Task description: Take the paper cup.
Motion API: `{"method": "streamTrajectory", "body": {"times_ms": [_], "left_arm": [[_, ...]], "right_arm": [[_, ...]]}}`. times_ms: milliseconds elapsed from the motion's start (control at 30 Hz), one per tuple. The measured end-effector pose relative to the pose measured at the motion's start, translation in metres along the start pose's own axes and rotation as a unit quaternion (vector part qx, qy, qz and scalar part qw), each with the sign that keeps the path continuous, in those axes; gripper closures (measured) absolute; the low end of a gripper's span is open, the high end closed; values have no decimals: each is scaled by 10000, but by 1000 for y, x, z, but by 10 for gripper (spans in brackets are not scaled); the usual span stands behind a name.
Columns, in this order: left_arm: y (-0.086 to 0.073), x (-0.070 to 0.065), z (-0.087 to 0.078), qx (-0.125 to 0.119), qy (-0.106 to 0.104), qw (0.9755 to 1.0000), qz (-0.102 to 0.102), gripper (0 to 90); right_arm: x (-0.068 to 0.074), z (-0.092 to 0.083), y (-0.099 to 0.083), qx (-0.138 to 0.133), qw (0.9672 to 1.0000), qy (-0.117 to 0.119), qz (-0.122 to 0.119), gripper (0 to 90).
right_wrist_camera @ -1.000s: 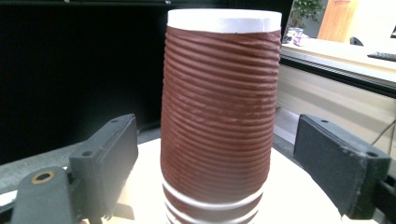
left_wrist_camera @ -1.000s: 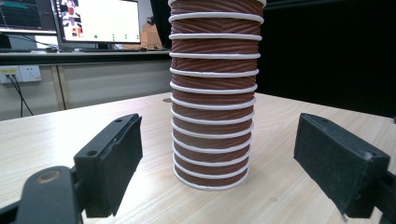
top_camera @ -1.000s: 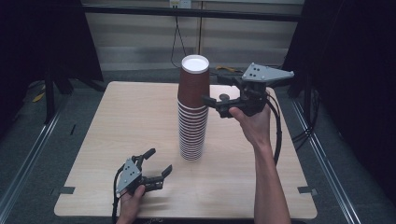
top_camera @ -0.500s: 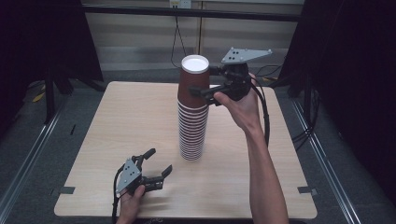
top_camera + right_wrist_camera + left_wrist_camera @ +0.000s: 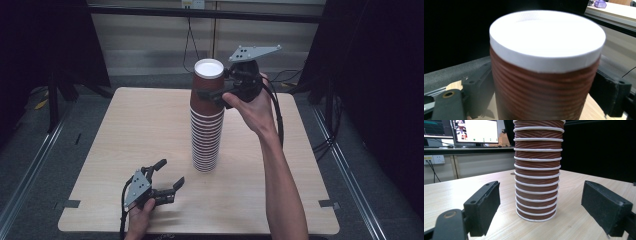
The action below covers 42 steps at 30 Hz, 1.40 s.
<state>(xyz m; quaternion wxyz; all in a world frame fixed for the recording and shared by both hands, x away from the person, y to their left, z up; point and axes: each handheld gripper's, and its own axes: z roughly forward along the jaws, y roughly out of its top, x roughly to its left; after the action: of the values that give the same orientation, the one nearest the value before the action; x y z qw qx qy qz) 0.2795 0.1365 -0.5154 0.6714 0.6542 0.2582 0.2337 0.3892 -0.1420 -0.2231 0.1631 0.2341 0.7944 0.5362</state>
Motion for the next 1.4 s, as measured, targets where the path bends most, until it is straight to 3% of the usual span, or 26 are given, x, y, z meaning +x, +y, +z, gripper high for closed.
{"method": "streamTrajectory", "body": {"times_ms": [300,500,800,1400], "left_arm": [[0,0,0,1,-2,10000,-1,154],[0,0,0,2,-3,10000,-1,154],[0,0,-1,30,-35,10000,15,154],[0,0,-1,28,-32,10000,12,154]], "right_arm": [[1,1,3,56,10000,-23,-14,179],[2,-1,7,-59,10000,-26,-4,184],[2,-10,12,-502,9987,-22,60,194],[2,-23,18,-939,9955,25,133,198]]}}
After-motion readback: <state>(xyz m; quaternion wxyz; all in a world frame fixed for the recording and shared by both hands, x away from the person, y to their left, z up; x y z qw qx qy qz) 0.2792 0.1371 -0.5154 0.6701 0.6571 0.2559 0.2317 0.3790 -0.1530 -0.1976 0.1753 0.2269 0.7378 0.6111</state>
